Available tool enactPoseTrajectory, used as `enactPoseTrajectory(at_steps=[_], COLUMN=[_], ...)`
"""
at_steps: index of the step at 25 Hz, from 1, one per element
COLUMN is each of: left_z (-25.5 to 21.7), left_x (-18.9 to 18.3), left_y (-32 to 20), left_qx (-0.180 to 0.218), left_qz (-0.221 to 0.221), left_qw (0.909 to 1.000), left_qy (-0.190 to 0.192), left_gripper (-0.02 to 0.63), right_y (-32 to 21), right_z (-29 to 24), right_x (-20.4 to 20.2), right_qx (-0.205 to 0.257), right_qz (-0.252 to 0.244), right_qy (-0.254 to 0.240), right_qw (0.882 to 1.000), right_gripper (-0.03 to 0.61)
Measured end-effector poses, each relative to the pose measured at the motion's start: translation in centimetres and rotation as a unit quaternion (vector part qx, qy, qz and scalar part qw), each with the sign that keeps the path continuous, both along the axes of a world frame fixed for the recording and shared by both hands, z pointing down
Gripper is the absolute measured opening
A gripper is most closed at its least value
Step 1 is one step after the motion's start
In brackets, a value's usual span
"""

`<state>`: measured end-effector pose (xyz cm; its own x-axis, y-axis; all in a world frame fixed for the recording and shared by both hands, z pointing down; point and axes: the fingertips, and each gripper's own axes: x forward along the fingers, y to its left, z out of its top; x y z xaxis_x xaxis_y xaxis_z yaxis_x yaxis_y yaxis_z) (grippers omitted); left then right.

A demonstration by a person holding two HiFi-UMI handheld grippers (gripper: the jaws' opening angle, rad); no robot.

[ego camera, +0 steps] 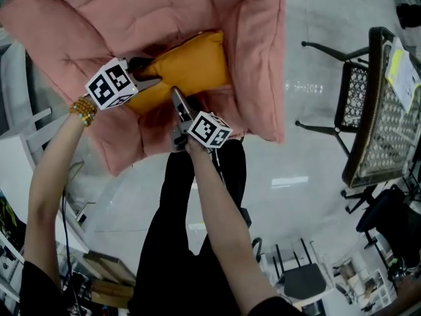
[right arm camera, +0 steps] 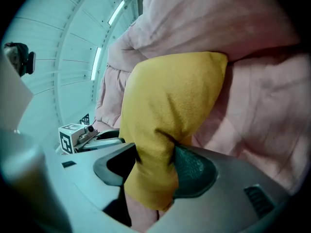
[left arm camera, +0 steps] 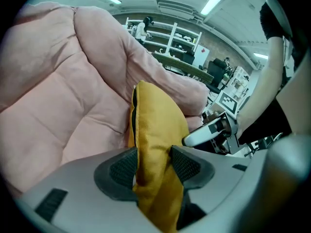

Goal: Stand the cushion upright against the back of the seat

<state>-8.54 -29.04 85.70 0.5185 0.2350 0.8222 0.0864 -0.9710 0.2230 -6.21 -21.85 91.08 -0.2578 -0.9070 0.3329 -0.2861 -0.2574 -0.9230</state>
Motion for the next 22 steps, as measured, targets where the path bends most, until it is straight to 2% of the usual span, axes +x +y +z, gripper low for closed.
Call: enactPoseTrajectory(at_steps=[7,13,18,22], left_z=[-1.9,-3.6,-6.5,-8.6], left_x=[0.4,-0.6,-2.0,-2.3], left_y=[0.2,0.5,0.2,-0.1], left_qx=[0.001,-0.002,0.004,0.004], left_qz=[-0.018,-0.052,-0.089,-0.131], left_qw=[0.9997,0.9981,0.9944,0.9874], left_qy=[0.016,0.033,0.057,0.089], left_gripper=[0.224,0.224,0.223,0.222], right_y=[0.0,0.2,-0.8,-1.6], right_z=[-1.8,-3.6,-6.9,-9.4], right_x=[0.7,0.4,0.1,0.7], right_qx=[0.01,0.021,0.048,0.065], right_qz=[-0.02,-0.051,-0.098,-0.133], right_qy=[0.0,0.027,0.084,0.128], right_qw=[1.0,0.998,0.99,0.981], right_gripper=[0.247,0.247,0.247,0.247])
